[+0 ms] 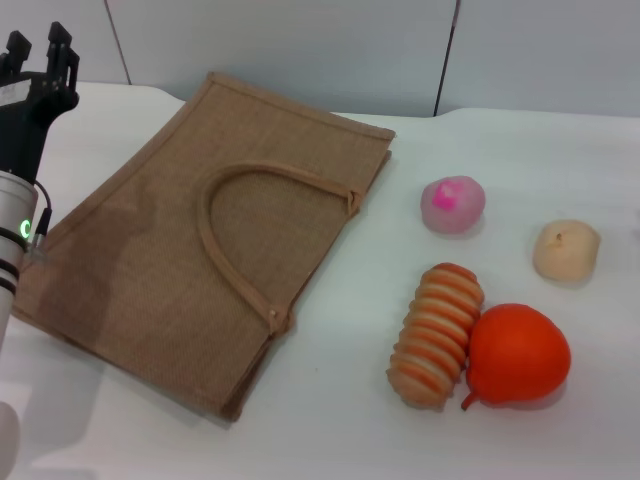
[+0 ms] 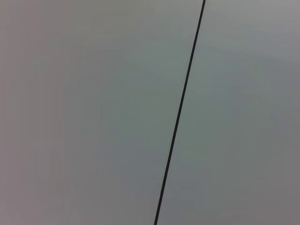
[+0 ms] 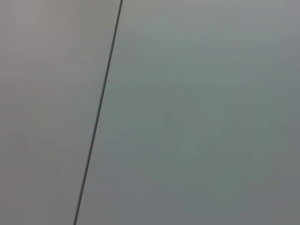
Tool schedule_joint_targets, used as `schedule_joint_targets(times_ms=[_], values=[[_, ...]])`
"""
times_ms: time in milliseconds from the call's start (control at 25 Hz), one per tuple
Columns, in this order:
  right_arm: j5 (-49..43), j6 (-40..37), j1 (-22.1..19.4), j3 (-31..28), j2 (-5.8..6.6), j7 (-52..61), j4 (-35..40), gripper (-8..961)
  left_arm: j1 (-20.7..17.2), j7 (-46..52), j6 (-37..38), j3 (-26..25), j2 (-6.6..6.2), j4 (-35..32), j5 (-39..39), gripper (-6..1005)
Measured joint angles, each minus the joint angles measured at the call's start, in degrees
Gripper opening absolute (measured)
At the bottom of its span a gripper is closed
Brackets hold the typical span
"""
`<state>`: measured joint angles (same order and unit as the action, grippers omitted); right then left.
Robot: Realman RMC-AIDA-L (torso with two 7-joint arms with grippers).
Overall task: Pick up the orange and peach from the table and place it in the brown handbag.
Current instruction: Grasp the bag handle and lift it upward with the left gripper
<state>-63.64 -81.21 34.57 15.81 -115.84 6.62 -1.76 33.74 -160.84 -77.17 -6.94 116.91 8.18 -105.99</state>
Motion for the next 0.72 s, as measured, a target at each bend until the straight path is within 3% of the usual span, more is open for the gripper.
schedule_joint_targets(times_ms=[520, 720], values=[[0.09, 0.00, -0.21, -0.27, 0.00, 0.01, 0.00, 851, -0.08, 0.66, 0.03, 0.04, -0.02, 0.00, 0.13, 500], [0.17, 0.00, -0.34, -0.17, 0.00, 0.04, 0.00, 851, 0.09, 10.52, 1.77, 2.96, -0.57, -1.42, 3.90, 500]])
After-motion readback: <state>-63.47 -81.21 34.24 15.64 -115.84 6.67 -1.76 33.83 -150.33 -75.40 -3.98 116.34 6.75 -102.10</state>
